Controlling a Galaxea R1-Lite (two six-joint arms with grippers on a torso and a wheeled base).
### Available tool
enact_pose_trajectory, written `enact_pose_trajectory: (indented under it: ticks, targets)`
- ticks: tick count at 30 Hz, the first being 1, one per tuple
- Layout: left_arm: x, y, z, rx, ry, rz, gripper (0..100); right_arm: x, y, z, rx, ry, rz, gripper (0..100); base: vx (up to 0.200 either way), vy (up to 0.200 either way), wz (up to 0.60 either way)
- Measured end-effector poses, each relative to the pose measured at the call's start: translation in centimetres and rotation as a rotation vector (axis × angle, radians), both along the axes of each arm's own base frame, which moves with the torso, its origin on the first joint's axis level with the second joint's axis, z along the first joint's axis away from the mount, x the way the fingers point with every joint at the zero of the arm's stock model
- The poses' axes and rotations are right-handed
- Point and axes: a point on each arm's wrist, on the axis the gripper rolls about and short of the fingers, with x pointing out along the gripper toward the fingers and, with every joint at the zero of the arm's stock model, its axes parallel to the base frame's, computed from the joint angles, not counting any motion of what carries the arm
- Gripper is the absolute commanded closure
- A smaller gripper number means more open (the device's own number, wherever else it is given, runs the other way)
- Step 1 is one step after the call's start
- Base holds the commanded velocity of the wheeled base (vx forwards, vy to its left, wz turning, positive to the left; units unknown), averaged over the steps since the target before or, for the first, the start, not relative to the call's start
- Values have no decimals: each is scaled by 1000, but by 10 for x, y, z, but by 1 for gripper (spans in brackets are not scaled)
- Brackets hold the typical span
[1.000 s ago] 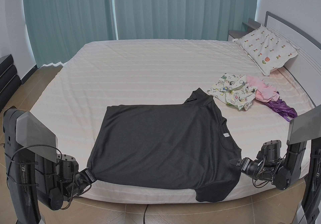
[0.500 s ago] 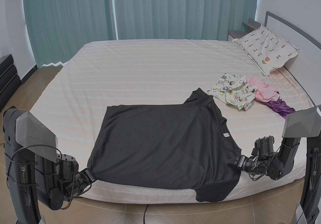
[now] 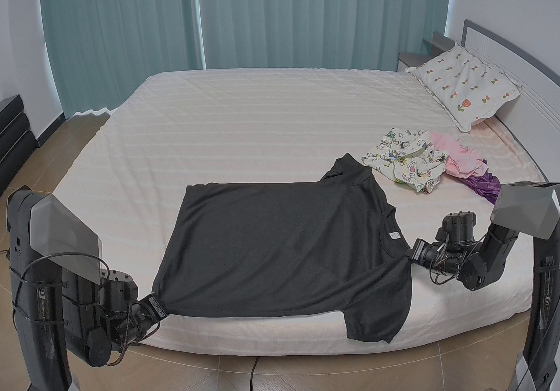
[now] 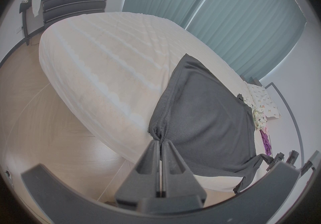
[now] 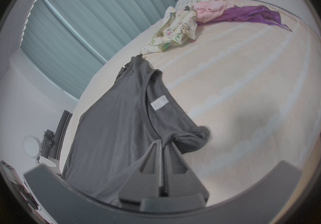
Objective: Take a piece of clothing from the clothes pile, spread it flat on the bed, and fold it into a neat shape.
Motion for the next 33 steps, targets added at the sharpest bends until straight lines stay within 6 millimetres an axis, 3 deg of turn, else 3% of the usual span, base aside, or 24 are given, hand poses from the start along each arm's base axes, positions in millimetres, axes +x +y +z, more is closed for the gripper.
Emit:
enact_pose_trajectory:
  ticks: [7,8,12,16,26,33]
  targets:
    - [3,-1,-3,-32,0,22,100,18,4,0,-9,-49,29,100,0,0,0]
    - [3,-1,-3,-32,1,22,100,20,4,0,-8,-58,30,0,0,0,0]
    - [5,-1,-6,-33,4,25,100,32,6,0,-2,-97,27,0,0,0,0]
    - [7,-1,-9,-33,6,31,100,31,4,-1,2,-96,23,0,0,0,0]
    - [9,1,-13,-33,17,37,100,-2,-15,5,35,-16,25,0,0,0,0]
    - [9,1,-14,-32,20,39,100,-29,-12,2,73,70,102,0,0,0,0]
